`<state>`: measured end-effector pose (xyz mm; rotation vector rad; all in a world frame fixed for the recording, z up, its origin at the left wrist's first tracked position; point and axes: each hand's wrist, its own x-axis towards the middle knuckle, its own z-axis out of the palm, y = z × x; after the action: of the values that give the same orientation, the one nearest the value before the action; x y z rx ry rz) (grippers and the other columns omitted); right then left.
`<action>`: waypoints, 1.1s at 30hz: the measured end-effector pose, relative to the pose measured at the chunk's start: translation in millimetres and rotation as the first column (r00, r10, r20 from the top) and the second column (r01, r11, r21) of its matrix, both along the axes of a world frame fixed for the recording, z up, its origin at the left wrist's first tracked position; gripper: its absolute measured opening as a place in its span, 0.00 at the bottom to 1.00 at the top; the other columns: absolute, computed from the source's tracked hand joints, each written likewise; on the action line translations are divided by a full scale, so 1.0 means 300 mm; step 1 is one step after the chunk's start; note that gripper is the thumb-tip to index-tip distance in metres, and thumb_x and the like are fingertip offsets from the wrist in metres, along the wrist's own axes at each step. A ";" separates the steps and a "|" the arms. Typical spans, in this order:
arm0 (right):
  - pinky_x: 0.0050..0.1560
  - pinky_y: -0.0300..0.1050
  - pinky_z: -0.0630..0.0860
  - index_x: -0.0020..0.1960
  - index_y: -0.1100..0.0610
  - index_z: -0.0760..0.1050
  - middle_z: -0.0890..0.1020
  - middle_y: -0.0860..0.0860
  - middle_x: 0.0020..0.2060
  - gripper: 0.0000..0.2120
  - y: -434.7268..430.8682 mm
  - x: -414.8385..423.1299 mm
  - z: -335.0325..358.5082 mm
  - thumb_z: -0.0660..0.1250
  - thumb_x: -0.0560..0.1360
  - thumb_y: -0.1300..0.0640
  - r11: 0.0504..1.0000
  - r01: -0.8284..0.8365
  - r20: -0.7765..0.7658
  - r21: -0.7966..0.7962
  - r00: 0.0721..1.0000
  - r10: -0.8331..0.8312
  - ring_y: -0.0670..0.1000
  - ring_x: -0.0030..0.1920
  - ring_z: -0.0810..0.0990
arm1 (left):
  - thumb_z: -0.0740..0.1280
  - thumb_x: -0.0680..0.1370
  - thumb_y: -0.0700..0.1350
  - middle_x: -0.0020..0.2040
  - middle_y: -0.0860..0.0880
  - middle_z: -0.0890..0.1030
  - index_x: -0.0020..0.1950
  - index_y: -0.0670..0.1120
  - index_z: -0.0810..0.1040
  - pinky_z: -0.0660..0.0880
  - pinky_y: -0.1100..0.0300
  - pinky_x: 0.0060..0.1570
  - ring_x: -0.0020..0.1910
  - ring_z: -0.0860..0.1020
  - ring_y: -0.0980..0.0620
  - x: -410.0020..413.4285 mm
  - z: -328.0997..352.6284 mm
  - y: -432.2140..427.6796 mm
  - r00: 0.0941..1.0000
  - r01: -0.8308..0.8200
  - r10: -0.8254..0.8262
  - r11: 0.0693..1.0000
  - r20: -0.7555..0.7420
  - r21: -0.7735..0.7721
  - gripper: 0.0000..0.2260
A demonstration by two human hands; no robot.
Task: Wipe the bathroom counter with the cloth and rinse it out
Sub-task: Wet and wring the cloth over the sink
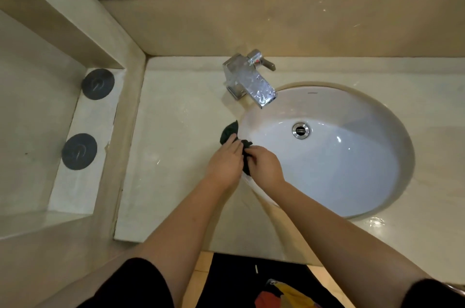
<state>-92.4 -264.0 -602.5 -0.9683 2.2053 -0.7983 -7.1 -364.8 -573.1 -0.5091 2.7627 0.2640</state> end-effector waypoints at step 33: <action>0.73 0.41 0.36 0.78 0.57 0.47 0.49 0.52 0.78 0.27 -0.648 0.057 -0.006 0.52 0.82 0.59 0.984 -0.111 -0.349 0.137 0.925 0.153 0.53 0.77 0.43 | 0.50 0.84 0.48 0.79 0.48 0.47 0.78 0.46 0.47 0.49 0.53 0.76 0.78 0.47 0.48 -0.094 -0.070 -0.801 0.978 -0.205 0.205 0.978 -0.020 0.036 0.24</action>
<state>-75.4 -458.5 -604.4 -1.2713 2.4265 -0.4523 -35.2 -605.1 -594.0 -0.7886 2.7240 0.3654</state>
